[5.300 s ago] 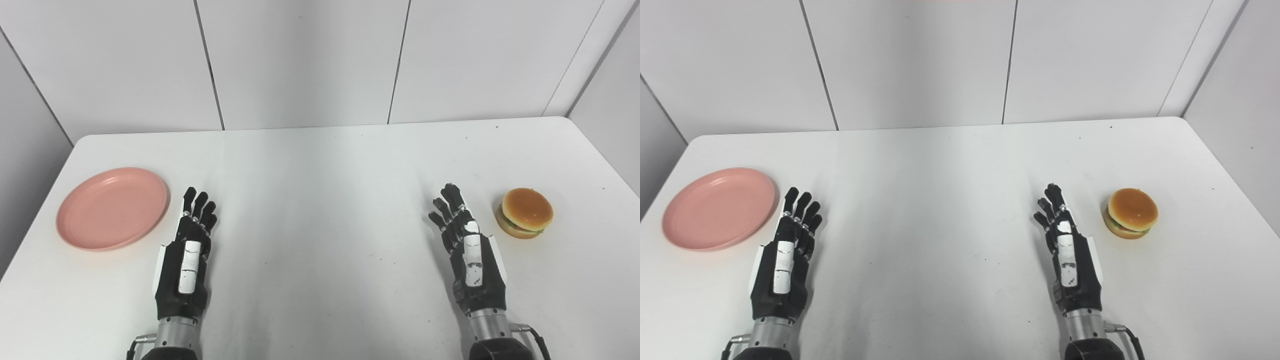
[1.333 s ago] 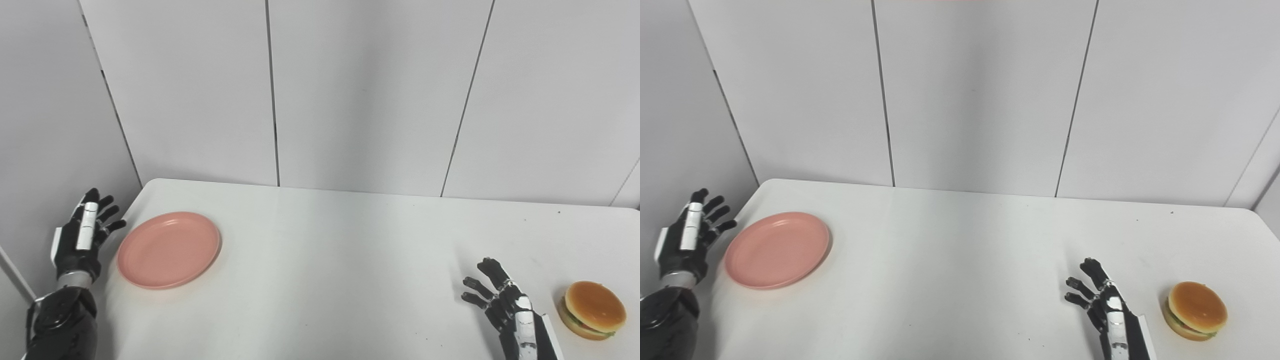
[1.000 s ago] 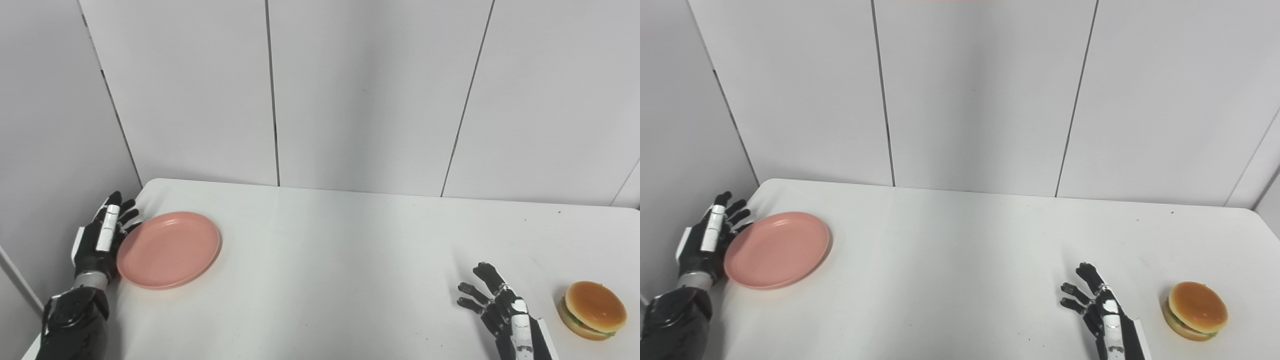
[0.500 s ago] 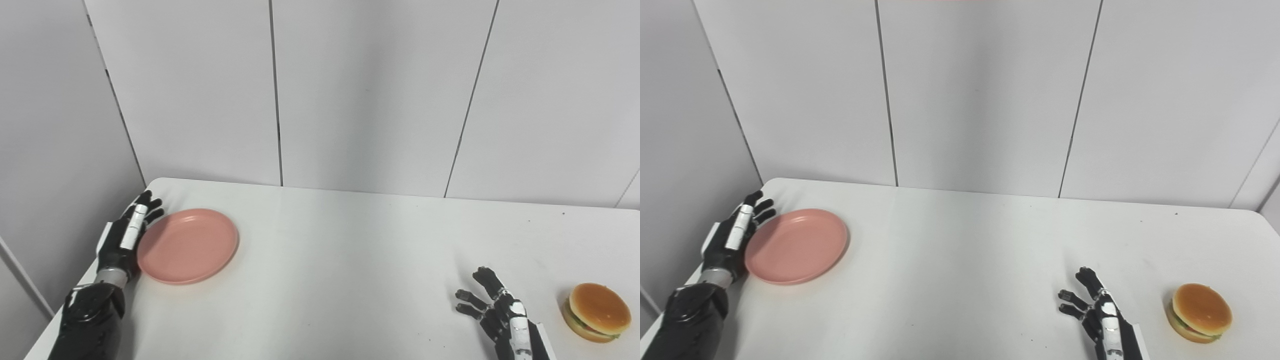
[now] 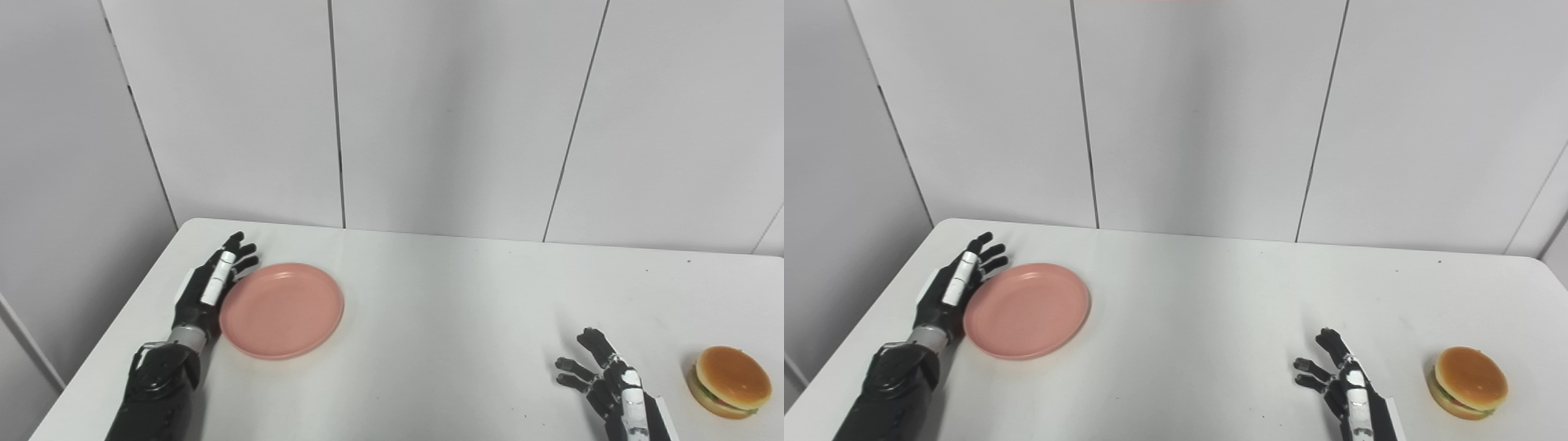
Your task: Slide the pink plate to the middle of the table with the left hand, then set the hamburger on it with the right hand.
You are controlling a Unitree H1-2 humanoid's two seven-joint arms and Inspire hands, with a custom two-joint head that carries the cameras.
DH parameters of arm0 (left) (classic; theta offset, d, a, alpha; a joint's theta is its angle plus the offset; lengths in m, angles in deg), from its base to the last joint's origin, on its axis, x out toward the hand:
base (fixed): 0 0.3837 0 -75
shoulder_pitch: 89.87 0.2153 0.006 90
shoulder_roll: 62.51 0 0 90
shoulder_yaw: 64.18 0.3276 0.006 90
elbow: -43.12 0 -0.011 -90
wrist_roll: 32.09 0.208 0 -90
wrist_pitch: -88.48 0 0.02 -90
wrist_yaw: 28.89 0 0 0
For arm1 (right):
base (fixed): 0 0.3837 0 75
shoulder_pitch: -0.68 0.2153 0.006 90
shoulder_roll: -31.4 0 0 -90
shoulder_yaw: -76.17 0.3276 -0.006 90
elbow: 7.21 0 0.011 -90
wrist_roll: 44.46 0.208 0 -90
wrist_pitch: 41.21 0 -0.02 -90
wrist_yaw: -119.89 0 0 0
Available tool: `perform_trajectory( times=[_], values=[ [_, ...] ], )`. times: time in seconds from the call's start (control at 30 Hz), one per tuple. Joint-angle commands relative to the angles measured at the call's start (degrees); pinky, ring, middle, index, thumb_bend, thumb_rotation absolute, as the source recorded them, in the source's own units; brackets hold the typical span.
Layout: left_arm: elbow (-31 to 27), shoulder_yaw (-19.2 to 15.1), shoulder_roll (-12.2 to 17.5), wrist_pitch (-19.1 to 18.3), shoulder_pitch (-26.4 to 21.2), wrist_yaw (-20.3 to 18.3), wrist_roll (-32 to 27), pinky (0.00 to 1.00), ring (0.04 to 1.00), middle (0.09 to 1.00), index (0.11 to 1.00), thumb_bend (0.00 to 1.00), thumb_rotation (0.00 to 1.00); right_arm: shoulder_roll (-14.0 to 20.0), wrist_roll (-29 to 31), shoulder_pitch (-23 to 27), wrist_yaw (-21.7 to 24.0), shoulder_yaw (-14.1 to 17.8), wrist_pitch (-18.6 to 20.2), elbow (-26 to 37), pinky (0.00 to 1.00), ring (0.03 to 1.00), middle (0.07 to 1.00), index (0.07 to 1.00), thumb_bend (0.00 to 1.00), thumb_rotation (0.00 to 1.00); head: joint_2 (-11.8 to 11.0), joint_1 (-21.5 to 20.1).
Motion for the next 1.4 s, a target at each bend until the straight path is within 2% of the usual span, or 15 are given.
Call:
perform_trajectory(
  times=[0.0,0.23,0.43,0.63,0.77,0.93,1.0,1.1,1.23,1.37],
  values=[
    [-1.73,1.32,-1.68,-0.66,-1.42,-1.09,0.67,0.68,0.84,0.848,0.873,0.92,0.79,-1.58,0.15,-1.92,-0.16,-0.73,0.86,-1.3,0.68,0.711,0.886,0.866,0.77,1.0,0.12,-0.28],
    [-4.59,3.33,-5.61,-1.55,-0.85,-0.01,2.41,0.66,0.827,0.85,0.878,0.91,0.8,-1.87,-0.32,-1.76,-0.34,-0.63,0.71,-1.41,0.67,0.707,0.875,0.854,0.77,0.99,0.35,-1.12],
    [-7.3,6.2,-8.13,-4.48,-0.3,-0.16,4.45,0.72,0.86,0.859,0.893,0.87,0.81,-1.98,-0.52,-1.95,-0.27,-1.04,0.86,-0.7,0.67,0.71,0.883,0.855,0.78,0.98,1.43,-3.04],
    [-9.05,7.6,-10.02,-6.49,-0.66,1.0,6.2,0.74,0.86,0.859,0.898,0.88,0.82,-2.73,-1.16,-2.08,-0.87,-1.53,1.78,0.41,0.66,0.691,0.881,0.851,0.78,0.96,2.54,-5.55],
    [-10.14,7.62,-11.49,-7.87,-0.68,2.21,6.2,0.78,0.869,0.855,0.893,0.87,0.82,-3.47,-2.11,-2.05,-1.48,-1.99,2.5,0.96,0.66,0.694,0.876,0.85,0.78,0.96,2.84,-7.6],
    [-11.77,8.67,-13.32,-9.0,-0.31,1.96,6.32,0.82,0.867,0.854,0.902,0.85,0.82,-4.84,-4.14,-2.11,-2.73,-2.82,3.05,1.91,0.65,0.683,0.873,0.855,0.81,0.94,3.23,-9.94],
    [-12.18,8.86,-13.68,-9.6,-0.28,1.91,6.31,0.83,0.863,0.852,0.903,0.85,0.82,-5.34,-5.48,-2.2,-3.42,-3.15,2.36,1.86,0.65,0.688,0.887,0.88,0.82,0.94,3.38,-11.0],
    [-12.78,9.91,-14.04,-10.49,-0.34,2.0,7.49,0.81,0.868,0.862,0.908,0.84,0.86,-6.34,-8.46,-2.34,-5.26,-3.32,0.11,1.14,0.67,0.731,0.936,0.971,0.77,0.94,3.73,-12.84],
    [-13.23,9.36,-15.71,-10.21,0.01,2.72,6.5,0.82,0.859,0.843,0.888,0.84,0.83,-7.3,-12.21,-2.15,-7.18,-4.07,-1.99,0.28,0.68,0.784,0.945,0.966,0.73,0.95,4.13,-16.0],
    [-13.34,9.05,-17.44,-10.02,0.37,3.48,6.46,0.82,0.86,0.837,0.88,0.84,0.84,-7.85,-16.79,-1.68,-9.22,-5.24,-4.53,-0.92,0.68,0.793,0.955,0.966,0.69,0.97,4.03,-17.14]
  ],
)
